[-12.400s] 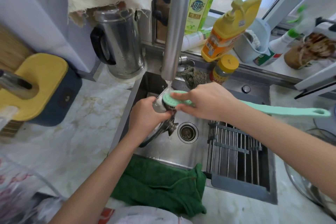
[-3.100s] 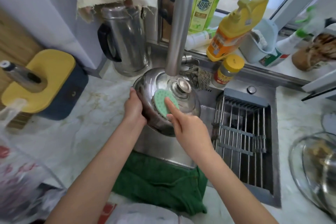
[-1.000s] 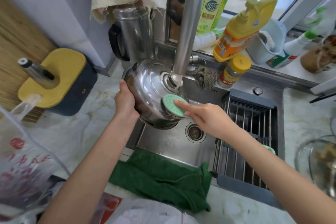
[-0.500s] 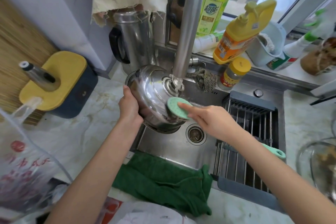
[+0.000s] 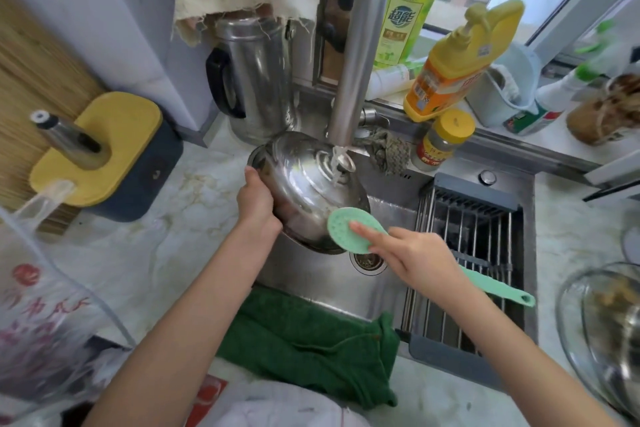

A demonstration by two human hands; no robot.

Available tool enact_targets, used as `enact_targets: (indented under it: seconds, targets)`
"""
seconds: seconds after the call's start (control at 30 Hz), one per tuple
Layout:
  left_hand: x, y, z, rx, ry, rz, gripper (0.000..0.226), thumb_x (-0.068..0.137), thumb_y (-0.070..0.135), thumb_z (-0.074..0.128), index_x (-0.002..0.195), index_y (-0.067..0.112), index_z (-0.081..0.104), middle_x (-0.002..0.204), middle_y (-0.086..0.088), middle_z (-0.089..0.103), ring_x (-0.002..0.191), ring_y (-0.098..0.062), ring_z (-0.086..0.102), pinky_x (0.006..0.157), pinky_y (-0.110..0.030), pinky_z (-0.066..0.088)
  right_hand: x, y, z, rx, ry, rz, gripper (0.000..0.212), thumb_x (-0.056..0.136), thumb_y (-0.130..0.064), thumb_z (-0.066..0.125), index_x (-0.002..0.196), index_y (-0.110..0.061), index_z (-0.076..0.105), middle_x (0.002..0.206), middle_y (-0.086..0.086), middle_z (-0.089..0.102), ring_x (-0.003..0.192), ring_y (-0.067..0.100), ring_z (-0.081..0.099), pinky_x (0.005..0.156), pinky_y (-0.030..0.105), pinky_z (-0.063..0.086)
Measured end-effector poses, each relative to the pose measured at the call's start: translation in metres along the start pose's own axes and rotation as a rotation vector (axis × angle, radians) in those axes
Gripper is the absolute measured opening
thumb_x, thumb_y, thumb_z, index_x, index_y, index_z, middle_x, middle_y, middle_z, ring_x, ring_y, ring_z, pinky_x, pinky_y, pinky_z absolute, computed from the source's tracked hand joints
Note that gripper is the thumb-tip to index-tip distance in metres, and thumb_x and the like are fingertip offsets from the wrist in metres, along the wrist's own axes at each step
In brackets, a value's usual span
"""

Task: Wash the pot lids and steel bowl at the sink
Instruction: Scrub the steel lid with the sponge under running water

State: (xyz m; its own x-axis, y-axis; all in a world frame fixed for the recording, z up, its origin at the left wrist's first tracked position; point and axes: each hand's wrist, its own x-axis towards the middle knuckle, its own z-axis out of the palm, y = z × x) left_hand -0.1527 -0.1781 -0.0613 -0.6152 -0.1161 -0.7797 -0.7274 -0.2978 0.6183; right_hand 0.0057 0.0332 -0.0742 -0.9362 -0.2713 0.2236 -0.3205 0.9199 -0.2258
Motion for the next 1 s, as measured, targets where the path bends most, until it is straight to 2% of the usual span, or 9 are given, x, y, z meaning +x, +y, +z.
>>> enact_targets:
  seconds: [0.07,0.13,0.27,0.4,0.5,0.6,0.8,0.9,1.0]
  targets:
    - [0.002,0.000,-0.002,-0.043,0.007,-0.038,0.051,0.099,0.053,0.036,0.129,0.017,0.055,0.121,-0.004,0.062,0.108,-0.026,0.060,0.094,-0.042,0.050,-0.012,0.013,0.004,0.051,-0.022,0.200,0.044,0.100,-0.045,0.033,0.144,-0.047,0.030,0.076,-0.005,0.065,0.053,0.011,0.055,0.046,0.025,0.045]
    - [0.007,0.000,-0.004,-0.090,-0.033,-0.084,0.051,0.100,0.052,0.034,0.130,0.017,0.056,0.126,-0.005,0.061,0.115,-0.026,0.057,0.094,-0.042,0.047,-0.014,0.017,0.005,0.479,-0.004,0.704,0.047,0.098,-0.044,0.040,0.145,-0.041,0.034,0.093,-0.004,0.067,0.066,0.011,0.059,0.056,0.027,0.047]
    - [0.011,-0.007,-0.005,-0.162,-0.149,-0.210,0.050,0.100,0.050,0.034,0.126,0.014,0.060,0.122,-0.006,0.062,0.115,-0.024,0.056,0.098,-0.043,0.042,-0.001,0.011,0.011,1.487,0.095,1.415,0.062,0.073,-0.063,0.050,0.104,-0.009,0.059,0.055,-0.009,0.029,0.039,0.003,0.026,0.034,0.015,0.019]
    - [0.029,-0.020,-0.009,-0.095,-0.265,-0.283,0.050,0.091,0.051,0.052,0.125,0.016,0.064,0.126,-0.010,0.064,0.117,-0.030,0.059,0.105,-0.047,0.042,0.022,-0.001,0.012,1.843,0.189,1.399,0.051,0.083,-0.060,0.048,0.097,-0.013,0.060,0.065,-0.002,0.049,0.048,0.005,0.038,0.037,0.013,0.028]
    - [0.019,-0.021,-0.011,-0.082,-0.388,-0.252,0.042,0.094,0.045,0.053,0.119,0.014,0.066,0.119,-0.011,0.067,0.111,-0.027,0.061,0.098,-0.042,0.047,0.035,-0.008,0.011,1.940,0.269,1.332,0.060,0.089,-0.058,0.044,0.121,-0.010,0.062,0.109,0.010,0.070,0.096,0.023,0.064,0.081,0.029,0.052]
    - [0.017,-0.022,-0.015,0.023,-0.442,-0.215,0.042,0.096,0.045,0.049,0.109,0.013,0.073,0.115,-0.010,0.070,0.101,-0.025,0.068,0.091,-0.039,0.050,0.047,-0.017,0.006,2.007,0.401,1.351,0.050,0.094,-0.049,0.045,0.119,-0.009,0.061,0.124,0.016,0.064,0.117,0.030,0.057,0.108,0.045,0.038]
    - [0.019,-0.005,-0.005,0.078,-0.350,-0.032,0.032,0.101,0.023,0.043,0.078,0.013,0.064,0.062,0.002,0.070,0.068,-0.013,0.065,0.057,-0.020,0.053,0.066,-0.018,0.006,1.803,0.703,1.547,0.049,0.085,-0.056,0.059,0.111,-0.014,0.060,0.115,0.010,0.068,0.101,0.027,0.065,0.099,0.046,0.048]
    - [0.031,-0.008,0.024,0.013,-0.332,-0.003,0.027,0.094,0.019,0.049,0.075,0.010,0.066,0.072,-0.004,0.070,0.075,-0.021,0.065,0.072,-0.027,0.054,0.071,-0.021,0.003,1.789,0.786,1.581,0.046,0.086,-0.057,0.057,0.107,-0.017,0.060,0.108,0.007,0.069,0.098,0.024,0.066,0.094,0.045,0.051]
    - [0.028,-0.034,0.046,0.219,-0.293,0.060,0.032,0.092,0.025,0.047,0.108,0.006,0.068,0.106,-0.013,0.070,0.102,-0.028,0.065,0.099,-0.040,0.048,0.075,-0.015,0.000,1.713,0.930,1.634,0.033,0.089,-0.053,0.057,0.089,-0.020,0.059,0.075,-0.007,0.072,0.068,0.007,0.069,0.065,0.024,0.057]
